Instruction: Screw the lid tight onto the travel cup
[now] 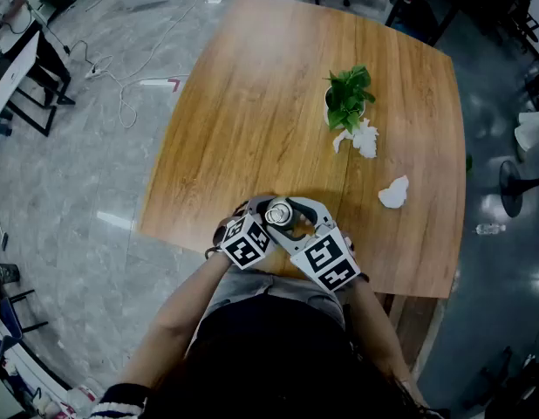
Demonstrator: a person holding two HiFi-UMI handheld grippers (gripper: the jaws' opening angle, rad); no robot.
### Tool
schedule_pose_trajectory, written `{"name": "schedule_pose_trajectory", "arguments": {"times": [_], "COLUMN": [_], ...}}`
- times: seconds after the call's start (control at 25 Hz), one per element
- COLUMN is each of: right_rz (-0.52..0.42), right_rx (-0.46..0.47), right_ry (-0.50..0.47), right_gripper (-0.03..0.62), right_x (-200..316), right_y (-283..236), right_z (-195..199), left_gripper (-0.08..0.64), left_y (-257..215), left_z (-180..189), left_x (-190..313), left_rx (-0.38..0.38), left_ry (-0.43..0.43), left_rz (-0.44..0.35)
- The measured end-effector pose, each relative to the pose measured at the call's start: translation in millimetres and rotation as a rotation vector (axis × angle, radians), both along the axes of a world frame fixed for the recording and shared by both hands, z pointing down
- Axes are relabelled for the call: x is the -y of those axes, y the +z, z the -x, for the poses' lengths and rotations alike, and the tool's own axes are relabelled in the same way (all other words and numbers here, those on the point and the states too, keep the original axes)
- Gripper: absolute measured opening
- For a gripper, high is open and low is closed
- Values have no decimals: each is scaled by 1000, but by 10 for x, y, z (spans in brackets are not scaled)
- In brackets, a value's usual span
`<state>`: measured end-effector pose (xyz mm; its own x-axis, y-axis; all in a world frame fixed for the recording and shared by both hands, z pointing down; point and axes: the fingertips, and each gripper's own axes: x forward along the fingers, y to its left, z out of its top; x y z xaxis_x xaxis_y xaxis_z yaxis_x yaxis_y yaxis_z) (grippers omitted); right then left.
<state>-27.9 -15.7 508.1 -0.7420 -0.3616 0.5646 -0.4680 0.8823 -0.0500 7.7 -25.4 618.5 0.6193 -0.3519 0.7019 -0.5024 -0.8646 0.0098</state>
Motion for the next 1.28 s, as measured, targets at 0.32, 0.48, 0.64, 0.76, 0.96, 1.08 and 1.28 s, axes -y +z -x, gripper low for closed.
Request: {"name": "schedule_pose_trajectory", "arguments": {"times": [0.32,0.48,0.64,0.76,0.96,1.08,1.28], "right_rz": [-44,-21,6,29,59,69,83], "right_rx": [61,62,60,80,75,70,44], "right_ry": [110,249,442,528,592,601,604], "right_gripper": [265,252,90,51,40,40,38], "right_x": [53,88,199,224,217,200,181], "right_y": [-187,-249,-184,-142,-73,-50,1], "right_z": [-259,-539,-817,-923,-1000,-1002,-987], "left_gripper": [356,356,356,356,356,356,356], "left_y": [21,16,20,21,15,15,7], "left_z": [-5,-1,-22,-17,-5,-7,-5], "left_x": [21,5,17,11,-1,2,9], "left_rx": [4,5,0,-1,-3,-3,-6], "left_ry": [21,22,22,22,20,22,22], "left_rz": [36,38,31,26,17,16,11]}}
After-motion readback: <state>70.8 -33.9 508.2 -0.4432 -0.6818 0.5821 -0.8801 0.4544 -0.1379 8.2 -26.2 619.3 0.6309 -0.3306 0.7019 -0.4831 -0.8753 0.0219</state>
